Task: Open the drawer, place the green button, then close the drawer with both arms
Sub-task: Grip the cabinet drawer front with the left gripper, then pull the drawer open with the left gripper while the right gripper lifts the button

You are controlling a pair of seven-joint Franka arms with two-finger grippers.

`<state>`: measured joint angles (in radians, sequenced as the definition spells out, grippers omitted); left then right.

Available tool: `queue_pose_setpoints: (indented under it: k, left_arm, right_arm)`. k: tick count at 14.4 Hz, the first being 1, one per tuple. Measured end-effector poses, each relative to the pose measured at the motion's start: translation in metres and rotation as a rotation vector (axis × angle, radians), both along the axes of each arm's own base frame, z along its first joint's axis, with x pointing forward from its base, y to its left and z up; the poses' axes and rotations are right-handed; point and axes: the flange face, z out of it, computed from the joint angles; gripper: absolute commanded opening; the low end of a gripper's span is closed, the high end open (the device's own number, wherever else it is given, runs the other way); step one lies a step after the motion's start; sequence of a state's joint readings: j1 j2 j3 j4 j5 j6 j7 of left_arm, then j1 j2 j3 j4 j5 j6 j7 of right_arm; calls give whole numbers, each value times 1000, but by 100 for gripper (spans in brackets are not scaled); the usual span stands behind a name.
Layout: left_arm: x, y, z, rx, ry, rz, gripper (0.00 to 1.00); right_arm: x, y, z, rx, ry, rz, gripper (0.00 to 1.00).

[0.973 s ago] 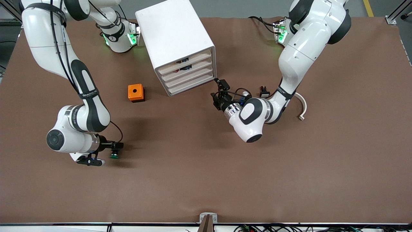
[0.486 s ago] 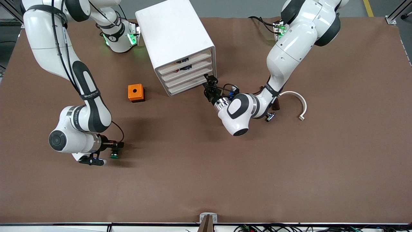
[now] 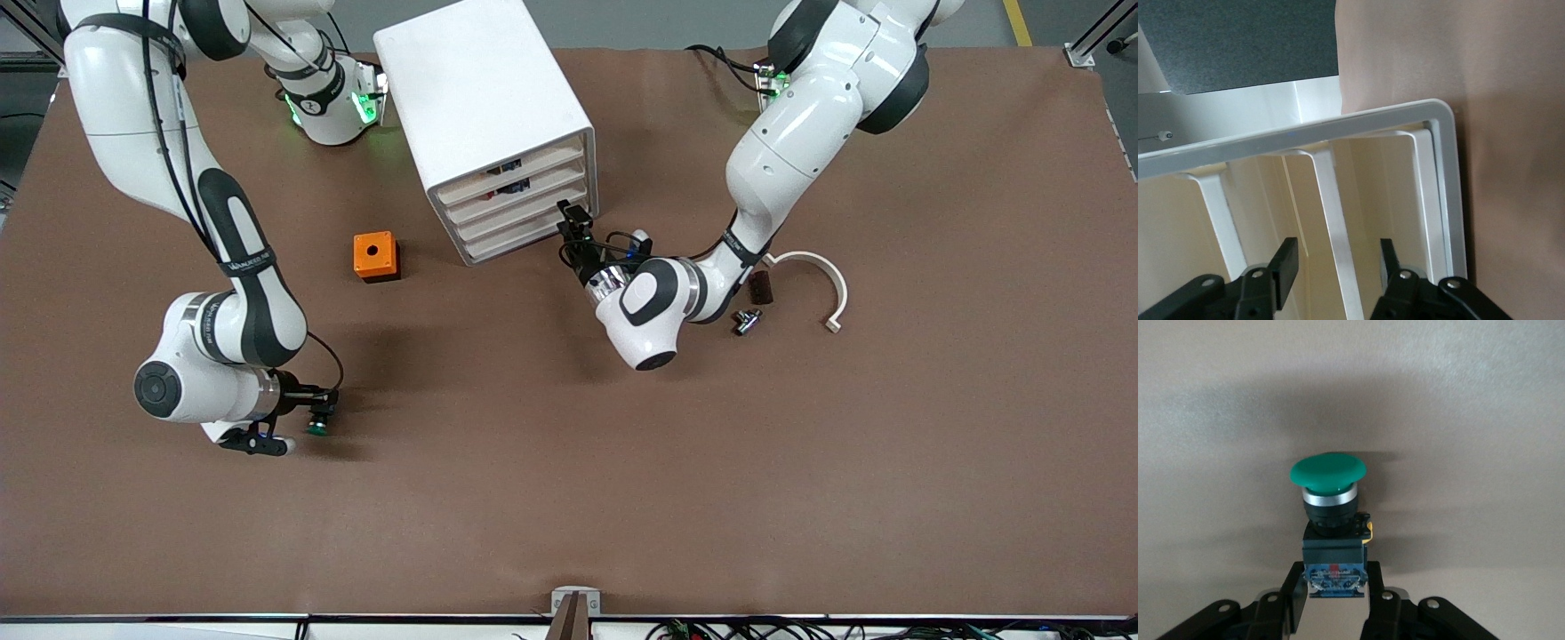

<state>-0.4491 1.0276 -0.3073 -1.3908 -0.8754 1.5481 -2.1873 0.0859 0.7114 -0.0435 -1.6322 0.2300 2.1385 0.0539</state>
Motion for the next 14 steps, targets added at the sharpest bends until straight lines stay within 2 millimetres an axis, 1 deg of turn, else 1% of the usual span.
queue_pose_setpoints:
  k: [2,5,7,8,10,14]
  left_arm:
    - [-12,-10,0,18,11,-20,44]
    - [-33,-24,-2,39,29,-59,31]
    - [-41,-29,-4,43,34,-73,20]
    - [-43,-29,-5,45,36,-75,18]
    - [-43,-28,-8,49,41,-74,10]
    - [-42,-26,-11,53,46,-71,8]
  right_arm:
    - [-2,2,-1,34,25,-28,0]
    - [-4,7,6,83,84,-47,0]
    - [-1,11,19,107,126,-63,0]
    - [1,13,25,109,142,-75,0]
    - [3,18,39,108,161,-94,0]
    - [-2,22,68,106,209,-126,0]
